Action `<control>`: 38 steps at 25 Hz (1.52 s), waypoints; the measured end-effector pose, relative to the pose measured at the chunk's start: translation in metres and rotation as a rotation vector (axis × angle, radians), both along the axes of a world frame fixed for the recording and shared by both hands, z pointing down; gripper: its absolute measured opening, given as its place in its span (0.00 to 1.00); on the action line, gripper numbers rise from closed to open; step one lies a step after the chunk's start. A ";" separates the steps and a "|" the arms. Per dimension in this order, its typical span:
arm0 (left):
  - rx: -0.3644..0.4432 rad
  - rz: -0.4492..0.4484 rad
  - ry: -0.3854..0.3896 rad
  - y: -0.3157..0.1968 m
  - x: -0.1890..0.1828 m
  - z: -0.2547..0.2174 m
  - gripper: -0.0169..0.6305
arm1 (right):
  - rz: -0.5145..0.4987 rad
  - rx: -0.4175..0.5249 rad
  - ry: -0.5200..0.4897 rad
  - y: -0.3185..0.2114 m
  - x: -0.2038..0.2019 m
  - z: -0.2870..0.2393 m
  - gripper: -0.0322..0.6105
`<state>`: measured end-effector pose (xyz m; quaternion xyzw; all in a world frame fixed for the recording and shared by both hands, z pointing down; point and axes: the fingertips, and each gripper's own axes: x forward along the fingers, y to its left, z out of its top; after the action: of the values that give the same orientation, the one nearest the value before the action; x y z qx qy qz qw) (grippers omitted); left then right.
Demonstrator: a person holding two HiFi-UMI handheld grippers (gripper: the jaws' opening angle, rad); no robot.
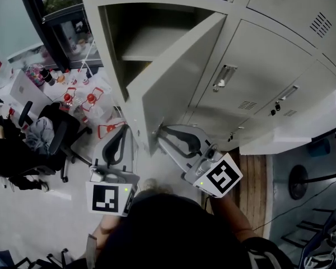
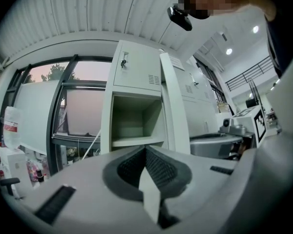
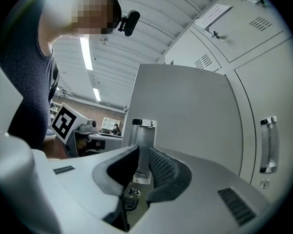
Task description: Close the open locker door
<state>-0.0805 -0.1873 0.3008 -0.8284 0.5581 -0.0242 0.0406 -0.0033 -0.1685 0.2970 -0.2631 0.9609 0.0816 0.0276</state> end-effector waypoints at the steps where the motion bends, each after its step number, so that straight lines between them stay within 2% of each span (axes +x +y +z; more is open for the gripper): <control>1: -0.002 -0.003 0.002 0.000 -0.002 0.000 0.03 | -0.003 0.000 0.000 -0.001 -0.002 0.000 0.17; 16: -0.005 -0.090 0.028 0.003 -0.041 0.003 0.03 | -0.009 -0.009 -0.006 -0.024 -0.029 0.003 0.15; 28: 0.007 -0.101 0.005 -0.005 -0.061 0.007 0.03 | -0.014 -0.021 -0.006 -0.037 -0.044 0.004 0.14; 38: -0.002 -0.126 0.023 -0.015 -0.077 0.004 0.03 | -0.040 -0.077 -0.070 -0.052 -0.055 0.004 0.14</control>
<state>-0.1580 -0.2020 0.3046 -0.7920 0.6095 -0.0178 0.0320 -0.0579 -0.2208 0.3011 -0.2477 0.9668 0.0348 0.0529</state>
